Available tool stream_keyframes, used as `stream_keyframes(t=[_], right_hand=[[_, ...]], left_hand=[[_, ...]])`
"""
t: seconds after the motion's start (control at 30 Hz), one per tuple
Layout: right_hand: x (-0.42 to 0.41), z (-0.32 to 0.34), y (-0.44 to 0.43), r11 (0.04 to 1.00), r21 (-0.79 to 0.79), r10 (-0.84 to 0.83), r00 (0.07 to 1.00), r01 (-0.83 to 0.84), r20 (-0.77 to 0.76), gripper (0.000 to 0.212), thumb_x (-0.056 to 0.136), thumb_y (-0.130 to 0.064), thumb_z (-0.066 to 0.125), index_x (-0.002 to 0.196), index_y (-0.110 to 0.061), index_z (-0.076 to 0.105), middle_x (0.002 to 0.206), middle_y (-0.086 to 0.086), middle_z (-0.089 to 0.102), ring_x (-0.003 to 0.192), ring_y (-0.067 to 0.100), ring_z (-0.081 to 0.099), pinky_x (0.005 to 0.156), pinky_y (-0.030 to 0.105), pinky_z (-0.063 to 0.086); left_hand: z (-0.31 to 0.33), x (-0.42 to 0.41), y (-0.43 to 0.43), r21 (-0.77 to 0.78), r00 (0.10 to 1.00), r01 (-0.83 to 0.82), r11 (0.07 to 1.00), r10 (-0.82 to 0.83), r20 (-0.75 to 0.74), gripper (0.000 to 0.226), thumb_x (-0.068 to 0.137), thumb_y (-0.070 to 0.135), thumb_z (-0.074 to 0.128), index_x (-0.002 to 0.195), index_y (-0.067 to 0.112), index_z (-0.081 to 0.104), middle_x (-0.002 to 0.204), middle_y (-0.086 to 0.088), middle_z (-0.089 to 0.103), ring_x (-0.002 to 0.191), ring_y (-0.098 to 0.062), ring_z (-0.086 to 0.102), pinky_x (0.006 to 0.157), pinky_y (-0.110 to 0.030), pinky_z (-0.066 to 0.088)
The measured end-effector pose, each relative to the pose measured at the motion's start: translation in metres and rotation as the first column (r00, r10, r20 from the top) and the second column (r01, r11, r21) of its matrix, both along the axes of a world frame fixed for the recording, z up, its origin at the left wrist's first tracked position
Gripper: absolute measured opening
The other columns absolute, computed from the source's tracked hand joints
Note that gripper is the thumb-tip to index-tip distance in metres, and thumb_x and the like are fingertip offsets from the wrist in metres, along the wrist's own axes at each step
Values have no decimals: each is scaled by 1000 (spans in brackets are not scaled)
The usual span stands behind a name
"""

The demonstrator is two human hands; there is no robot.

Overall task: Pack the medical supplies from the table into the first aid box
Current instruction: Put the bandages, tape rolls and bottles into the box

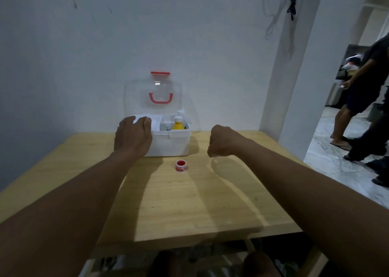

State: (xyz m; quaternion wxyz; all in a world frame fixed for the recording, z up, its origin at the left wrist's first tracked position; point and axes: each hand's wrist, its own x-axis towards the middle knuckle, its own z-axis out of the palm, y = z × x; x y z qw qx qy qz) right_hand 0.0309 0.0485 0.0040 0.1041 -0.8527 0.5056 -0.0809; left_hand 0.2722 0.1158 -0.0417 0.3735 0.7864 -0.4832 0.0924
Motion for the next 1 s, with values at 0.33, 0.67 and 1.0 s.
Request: stream_keyframes(t=[0.33, 0.67, 1.0], right_hand=[[58, -14, 32, 948, 118, 313, 937, -297, -154, 35, 81, -29, 70, 113, -14, 72, 87, 7, 77, 75, 21, 76, 64, 30, 63], [69, 5, 28, 921, 48, 388, 921, -387, -27, 27, 86, -43, 69, 91, -18, 76, 75, 2, 76, 69, 17, 74, 60, 25, 58], [136, 83, 2, 903, -154, 403, 915, -402, -24, 36, 86, -46, 70, 97, -12, 77, 79, 2, 77, 69, 15, 74, 64, 27, 61]], left_hand=[[-6, 16, 12, 18, 999, -46, 999, 46, 12, 55, 102, 40, 19, 144, 16, 45, 153, -12, 40, 142, -29, 31, 115, -44, 27], [-10, 21, 19, 11, 1000, 13, 1000, -13, -17, 55, 102, 42, 17, 148, 20, 38, 158, -7, 32, 146, -22, 25, 116, -41, 24], [-17, 24, 21, -66, 994, -7, 998, 0, -109, 61, 99, 53, 19, 149, 21, 33, 153, -1, 41, 137, -23, 42, 109, -43, 39]])
